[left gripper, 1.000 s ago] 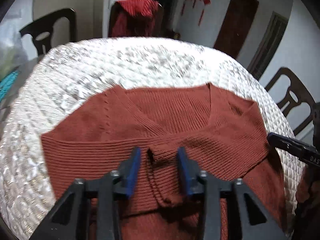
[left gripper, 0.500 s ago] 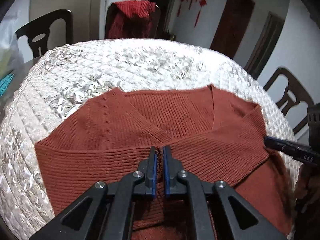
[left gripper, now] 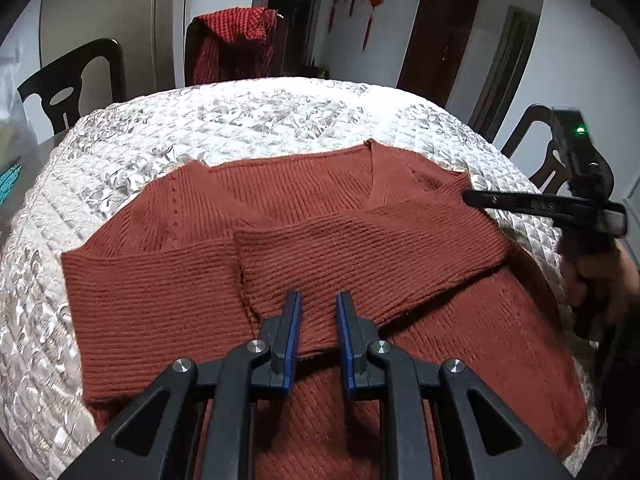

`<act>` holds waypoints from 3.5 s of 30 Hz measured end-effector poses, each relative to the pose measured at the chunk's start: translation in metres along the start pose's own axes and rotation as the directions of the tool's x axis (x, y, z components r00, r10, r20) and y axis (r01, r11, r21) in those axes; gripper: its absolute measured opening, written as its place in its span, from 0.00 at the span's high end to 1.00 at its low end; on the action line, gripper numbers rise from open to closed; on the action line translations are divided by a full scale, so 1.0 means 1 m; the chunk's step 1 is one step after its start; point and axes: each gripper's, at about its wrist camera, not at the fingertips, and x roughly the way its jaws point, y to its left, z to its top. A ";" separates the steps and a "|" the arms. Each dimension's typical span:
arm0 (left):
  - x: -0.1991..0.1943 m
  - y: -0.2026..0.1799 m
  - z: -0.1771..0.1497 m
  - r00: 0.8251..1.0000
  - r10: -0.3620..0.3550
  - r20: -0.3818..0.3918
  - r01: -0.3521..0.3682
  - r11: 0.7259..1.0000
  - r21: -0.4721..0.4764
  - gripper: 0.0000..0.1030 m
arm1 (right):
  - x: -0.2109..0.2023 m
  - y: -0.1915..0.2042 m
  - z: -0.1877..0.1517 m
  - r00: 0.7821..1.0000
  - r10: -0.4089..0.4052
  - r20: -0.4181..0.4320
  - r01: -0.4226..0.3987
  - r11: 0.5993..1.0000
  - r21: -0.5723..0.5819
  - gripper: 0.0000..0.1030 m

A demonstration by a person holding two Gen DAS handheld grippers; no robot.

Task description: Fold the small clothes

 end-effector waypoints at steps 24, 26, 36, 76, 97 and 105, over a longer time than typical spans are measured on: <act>-0.001 -0.002 0.003 1.000 -0.026 0.007 0.026 1.000 -0.008 0.74 | -0.035 0.022 -0.062 0.999 0.021 -0.030 -0.024 0.991 -0.130 0.84; -0.009 0.001 0.004 0.999 -0.016 0.030 0.017 1.000 -0.019 0.74 | -0.036 0.022 -0.059 0.999 0.023 -0.035 -0.027 0.994 -0.110 0.83; 0.007 0.006 0.026 0.998 0.051 0.040 -0.050 0.999 -0.022 0.74 | -0.042 0.037 -0.037 0.998 0.045 0.040 -0.041 0.994 -0.102 0.81; -0.084 -0.026 -0.062 0.957 0.263 0.125 -0.260 0.965 -0.039 0.55 | -0.105 0.045 -0.106 0.993 0.099 0.059 -0.092 0.989 -0.115 0.60; -0.122 0.009 -0.163 0.981 0.189 0.050 -0.171 0.953 -0.250 0.54 | -0.112 0.038 -0.181 0.969 0.244 -0.036 -0.244 0.970 -0.002 0.59; -0.129 -0.005 -0.176 0.990 0.124 0.068 -0.103 0.960 -0.259 0.61 | -0.117 0.042 -0.191 0.963 0.267 -0.037 -0.267 0.964 0.007 0.60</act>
